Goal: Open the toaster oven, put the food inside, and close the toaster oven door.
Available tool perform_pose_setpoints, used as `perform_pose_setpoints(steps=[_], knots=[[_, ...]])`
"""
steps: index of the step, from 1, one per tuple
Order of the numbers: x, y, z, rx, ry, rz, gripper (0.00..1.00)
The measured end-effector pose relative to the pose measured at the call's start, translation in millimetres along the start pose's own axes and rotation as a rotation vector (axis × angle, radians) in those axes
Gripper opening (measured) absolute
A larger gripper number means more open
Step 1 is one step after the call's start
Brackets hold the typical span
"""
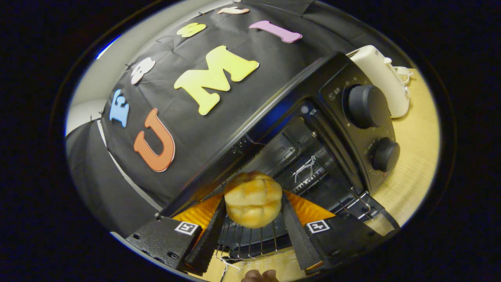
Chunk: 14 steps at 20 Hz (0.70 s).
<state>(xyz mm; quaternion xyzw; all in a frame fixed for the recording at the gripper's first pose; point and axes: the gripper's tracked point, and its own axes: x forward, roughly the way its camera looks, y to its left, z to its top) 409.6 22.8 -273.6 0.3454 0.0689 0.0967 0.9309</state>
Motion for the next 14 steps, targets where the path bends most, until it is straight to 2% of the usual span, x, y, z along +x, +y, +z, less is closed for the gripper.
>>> perform_pose_setpoints(steps=[2, 4, 5, 7, 14], knots=[[4, 7, -8, -0.041, 0.032, 0.003, 0.86], [4, 11, -16, -0.123, 0.077, -0.012, 0.93], [3, 12, -12, -0.147, 0.060, -0.010, 0.98], [-4, 5, 0, -0.184, 0.039, -0.048, 1.00], [-39, 0, 3, -0.107, 0.094, -0.064, 1.00]])
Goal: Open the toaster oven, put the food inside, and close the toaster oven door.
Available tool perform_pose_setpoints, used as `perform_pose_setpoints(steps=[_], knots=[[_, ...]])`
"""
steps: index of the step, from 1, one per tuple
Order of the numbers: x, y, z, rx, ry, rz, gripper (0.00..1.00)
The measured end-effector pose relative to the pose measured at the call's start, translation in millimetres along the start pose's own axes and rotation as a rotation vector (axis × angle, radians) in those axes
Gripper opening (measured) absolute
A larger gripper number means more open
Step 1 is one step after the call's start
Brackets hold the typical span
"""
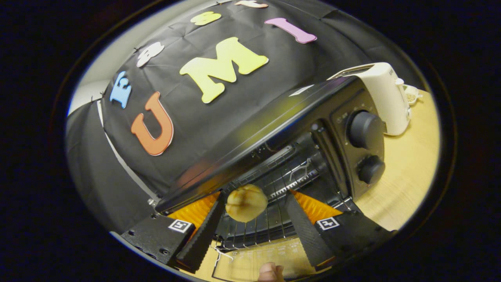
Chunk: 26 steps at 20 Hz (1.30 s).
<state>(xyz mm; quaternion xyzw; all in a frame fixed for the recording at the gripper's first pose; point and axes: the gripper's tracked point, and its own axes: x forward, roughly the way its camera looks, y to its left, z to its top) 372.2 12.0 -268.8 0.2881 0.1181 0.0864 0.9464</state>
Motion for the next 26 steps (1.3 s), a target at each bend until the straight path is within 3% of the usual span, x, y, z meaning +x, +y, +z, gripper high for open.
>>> perform_pose_setpoints(steps=[8, 13, 26], knots=[[-74, 1, 1, -0.177, 0.029, -0.055, 1.00], [-111, -1, -20, -0.374, 0.076, -0.123, 1.00], [-136, -20, -139, -0.443, 0.405, -0.200, 1.00]])
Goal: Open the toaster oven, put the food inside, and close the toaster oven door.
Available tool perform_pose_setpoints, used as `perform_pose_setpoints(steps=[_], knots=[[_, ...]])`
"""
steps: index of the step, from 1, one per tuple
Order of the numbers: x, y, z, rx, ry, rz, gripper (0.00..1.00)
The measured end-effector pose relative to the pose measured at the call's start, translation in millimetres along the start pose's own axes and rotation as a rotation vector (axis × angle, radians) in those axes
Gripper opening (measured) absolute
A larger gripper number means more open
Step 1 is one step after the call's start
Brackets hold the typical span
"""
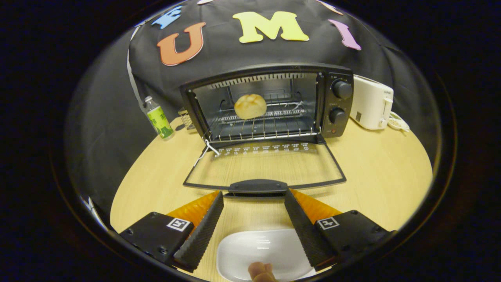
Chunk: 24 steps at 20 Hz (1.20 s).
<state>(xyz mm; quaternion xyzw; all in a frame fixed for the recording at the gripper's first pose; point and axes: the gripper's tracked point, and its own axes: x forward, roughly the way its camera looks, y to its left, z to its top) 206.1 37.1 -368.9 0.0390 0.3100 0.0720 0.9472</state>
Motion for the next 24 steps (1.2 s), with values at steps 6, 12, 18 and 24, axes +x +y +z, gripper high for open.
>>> perform_pose_setpoints(steps=[6, 12, 18, 24], knots=[[14, -2, -5, 0.034, 0.041, -0.047, 1.00], [15, -1, -8, 0.019, 0.066, -0.112, 1.00], [1, 2, 10, -0.021, 0.025, -0.141, 1.00], [-5, 5, 31, 0.011, -0.004, -0.144, 1.00]])
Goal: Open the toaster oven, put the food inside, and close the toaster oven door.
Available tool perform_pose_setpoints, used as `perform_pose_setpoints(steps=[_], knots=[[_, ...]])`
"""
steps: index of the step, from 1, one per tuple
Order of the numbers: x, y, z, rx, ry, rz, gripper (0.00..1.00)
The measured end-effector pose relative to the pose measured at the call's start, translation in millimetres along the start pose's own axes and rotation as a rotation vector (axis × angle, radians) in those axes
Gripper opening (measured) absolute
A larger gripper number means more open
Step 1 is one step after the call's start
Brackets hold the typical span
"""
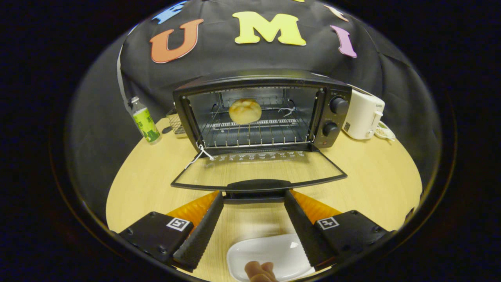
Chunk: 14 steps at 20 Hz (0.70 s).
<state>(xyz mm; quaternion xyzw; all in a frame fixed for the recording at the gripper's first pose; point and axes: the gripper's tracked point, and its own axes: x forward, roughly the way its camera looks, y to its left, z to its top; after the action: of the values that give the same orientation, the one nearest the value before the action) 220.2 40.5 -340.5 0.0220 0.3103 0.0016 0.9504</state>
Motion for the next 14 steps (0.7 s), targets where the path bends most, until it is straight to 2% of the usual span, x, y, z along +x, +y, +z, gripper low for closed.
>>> perform_pose_setpoints(steps=[5, 14], knots=[[-5, 2, 10, 0.047, -0.020, 0.027, 1.00], [-17, 8, 58, -0.056, -0.208, -0.006, 1.00]])
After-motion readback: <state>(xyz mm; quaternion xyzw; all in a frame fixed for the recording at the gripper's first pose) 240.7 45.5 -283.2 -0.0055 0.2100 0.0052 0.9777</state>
